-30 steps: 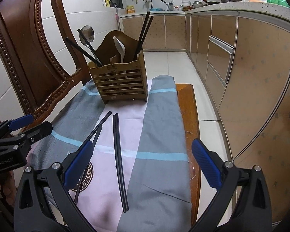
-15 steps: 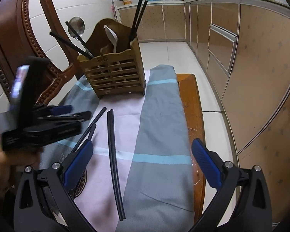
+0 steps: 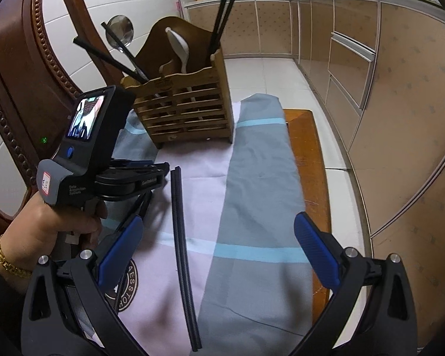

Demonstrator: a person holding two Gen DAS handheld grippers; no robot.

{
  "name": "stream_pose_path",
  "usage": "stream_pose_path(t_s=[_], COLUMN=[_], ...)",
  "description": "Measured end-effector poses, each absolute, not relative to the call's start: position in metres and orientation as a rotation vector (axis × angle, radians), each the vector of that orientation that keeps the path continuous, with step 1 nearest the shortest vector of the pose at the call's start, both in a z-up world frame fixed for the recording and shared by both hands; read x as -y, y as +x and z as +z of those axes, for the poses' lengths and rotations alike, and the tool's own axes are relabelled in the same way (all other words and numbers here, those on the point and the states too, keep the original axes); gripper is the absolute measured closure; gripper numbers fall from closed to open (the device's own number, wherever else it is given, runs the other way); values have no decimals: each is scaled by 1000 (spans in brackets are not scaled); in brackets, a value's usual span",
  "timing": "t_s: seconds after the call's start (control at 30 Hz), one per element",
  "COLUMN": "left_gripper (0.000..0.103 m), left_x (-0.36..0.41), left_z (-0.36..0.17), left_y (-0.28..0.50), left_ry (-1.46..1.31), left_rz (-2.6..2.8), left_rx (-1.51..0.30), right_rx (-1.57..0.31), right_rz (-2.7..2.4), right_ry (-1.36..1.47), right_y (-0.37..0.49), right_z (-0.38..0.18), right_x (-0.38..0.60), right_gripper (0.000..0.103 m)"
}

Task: Organize utensils
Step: 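Grasp a black chopstick with the left tool and lift it toward the holder, then grasp the last black chopstick with the right tool while the left tool holds its chopstick above the holder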

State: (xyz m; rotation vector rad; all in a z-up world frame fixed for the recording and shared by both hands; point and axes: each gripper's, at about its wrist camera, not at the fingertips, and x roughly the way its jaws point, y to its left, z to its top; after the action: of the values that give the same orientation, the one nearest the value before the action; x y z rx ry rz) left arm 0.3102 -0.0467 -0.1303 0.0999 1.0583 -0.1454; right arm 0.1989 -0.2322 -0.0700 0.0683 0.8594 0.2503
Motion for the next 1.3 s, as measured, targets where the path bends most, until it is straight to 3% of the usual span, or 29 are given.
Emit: stream_pose_path(t_s=[0.13, 0.4, 0.6, 0.83, 0.97, 1.0, 1.03, 1.3], left_gripper=[97, 97, 97, 97, 97, 97, 97, 97], left_x=[28, -35, -50, -65, -69, -68, -68, -75], left_z=[-118, 1, 61, 79, 82, 81, 81, 83], left_y=[302, 238, 193, 180, 177, 177, 175, 170], left_ry=[42, -98, -85, -94, -109, -109, -109, -126], left_rz=[-131, -110, -99, -93, -102, -103, -103, -127], left_rx=[-1031, -751, -602, -562, -561, -560, -559, -554], right_rx=[-865, -879, -972, -1065, -1069, -1064, -1059, -942], right_rz=[266, 335, 356, 336, 308, 308, 309, 361], right_ry=[63, 8, -16, -67, -149, -160, -152, -40], right_y=[201, 211, 238, 263, 268, 268, 268, 248], right_z=[-72, -83, -105, -130, -137, -137, -136, -91], right_x=[222, 175, 132, 92, 77, 73, 74, 90], right_gripper=[4, 6, 30, 56, 58, 70, 94, 96])
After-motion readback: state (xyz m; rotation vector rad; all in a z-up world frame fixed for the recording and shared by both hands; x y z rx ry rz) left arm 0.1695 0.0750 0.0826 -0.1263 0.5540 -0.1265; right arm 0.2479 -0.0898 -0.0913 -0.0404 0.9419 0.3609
